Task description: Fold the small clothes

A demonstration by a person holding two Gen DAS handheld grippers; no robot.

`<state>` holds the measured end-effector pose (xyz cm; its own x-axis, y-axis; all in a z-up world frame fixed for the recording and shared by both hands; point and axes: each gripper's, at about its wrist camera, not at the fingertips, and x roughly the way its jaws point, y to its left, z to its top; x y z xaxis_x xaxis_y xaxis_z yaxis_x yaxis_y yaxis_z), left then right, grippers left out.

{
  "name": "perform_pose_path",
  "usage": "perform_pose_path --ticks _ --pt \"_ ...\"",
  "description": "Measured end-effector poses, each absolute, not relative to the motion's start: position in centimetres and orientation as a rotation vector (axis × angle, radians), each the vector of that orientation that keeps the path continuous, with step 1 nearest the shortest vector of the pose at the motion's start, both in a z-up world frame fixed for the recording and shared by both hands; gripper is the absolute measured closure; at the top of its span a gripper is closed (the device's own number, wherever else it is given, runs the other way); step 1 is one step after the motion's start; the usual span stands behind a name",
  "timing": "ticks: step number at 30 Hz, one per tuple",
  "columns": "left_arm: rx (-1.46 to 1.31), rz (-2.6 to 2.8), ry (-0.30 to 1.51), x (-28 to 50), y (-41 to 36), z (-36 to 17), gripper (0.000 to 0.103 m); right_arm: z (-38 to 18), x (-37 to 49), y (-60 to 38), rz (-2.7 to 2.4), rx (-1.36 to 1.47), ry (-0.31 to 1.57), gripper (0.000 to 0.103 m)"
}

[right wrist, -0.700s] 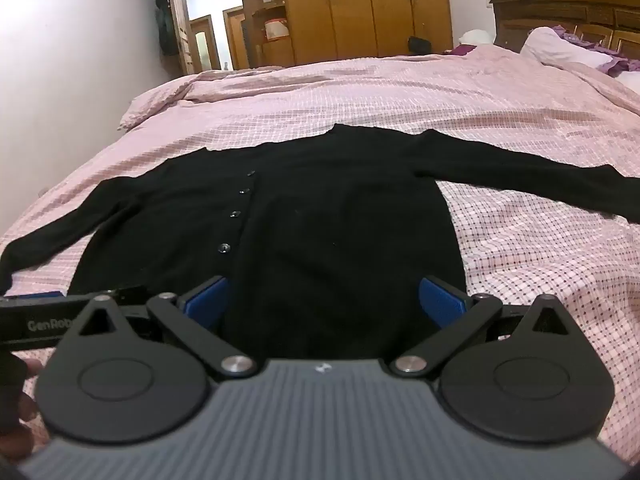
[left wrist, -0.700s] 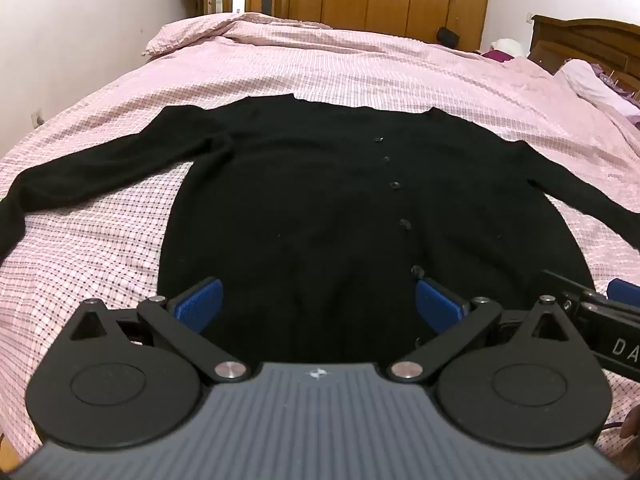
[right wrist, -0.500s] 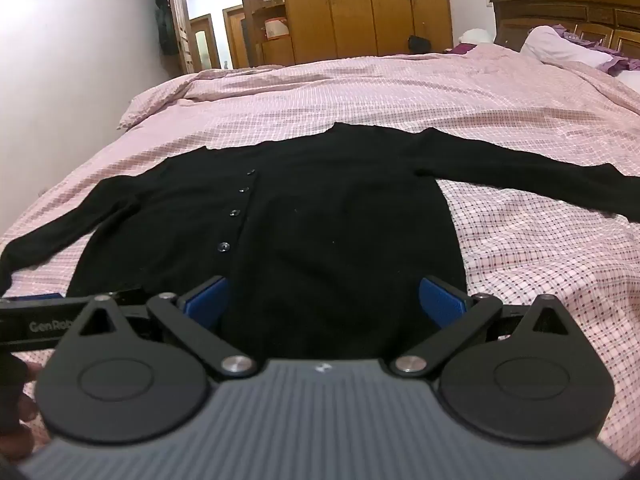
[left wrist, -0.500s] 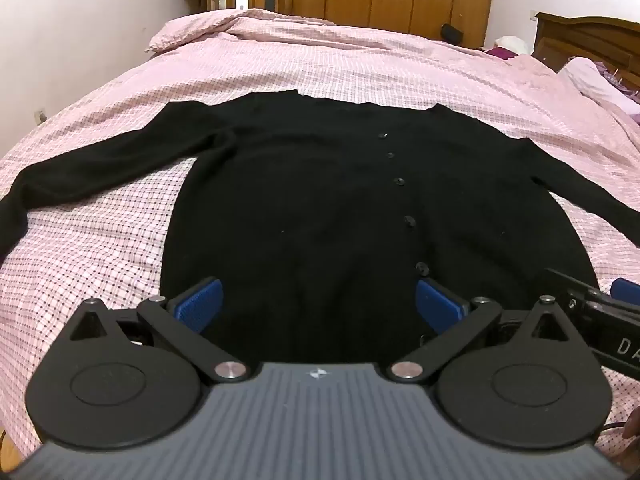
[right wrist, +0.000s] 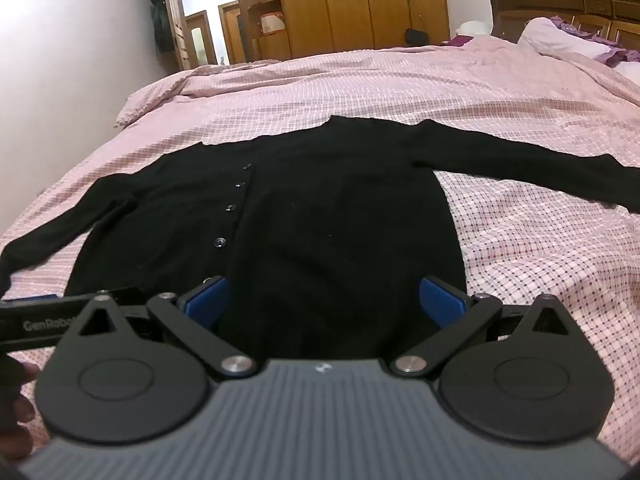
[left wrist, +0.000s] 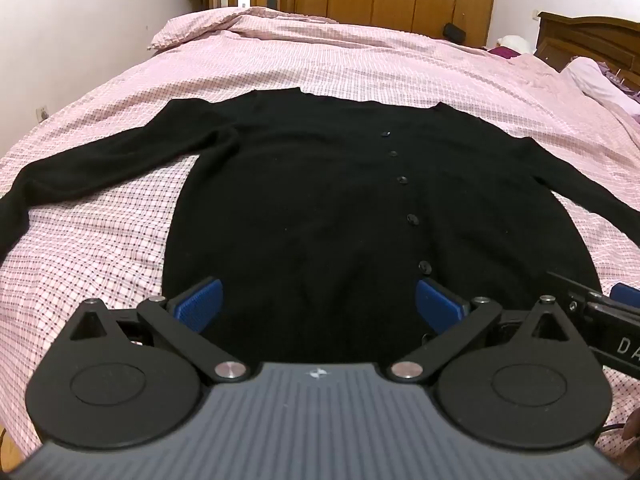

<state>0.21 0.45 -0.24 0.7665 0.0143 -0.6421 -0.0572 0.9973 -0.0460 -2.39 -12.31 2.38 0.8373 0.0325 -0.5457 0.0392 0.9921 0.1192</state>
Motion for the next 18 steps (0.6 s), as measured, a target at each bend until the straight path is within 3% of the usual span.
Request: perform_pose_path --ticks 18 --pt "-0.068 0.043 0.703 0.34 0.57 -0.52 0.0 2.29 -2.32 -12.24 -0.002 0.132 0.584 0.0"
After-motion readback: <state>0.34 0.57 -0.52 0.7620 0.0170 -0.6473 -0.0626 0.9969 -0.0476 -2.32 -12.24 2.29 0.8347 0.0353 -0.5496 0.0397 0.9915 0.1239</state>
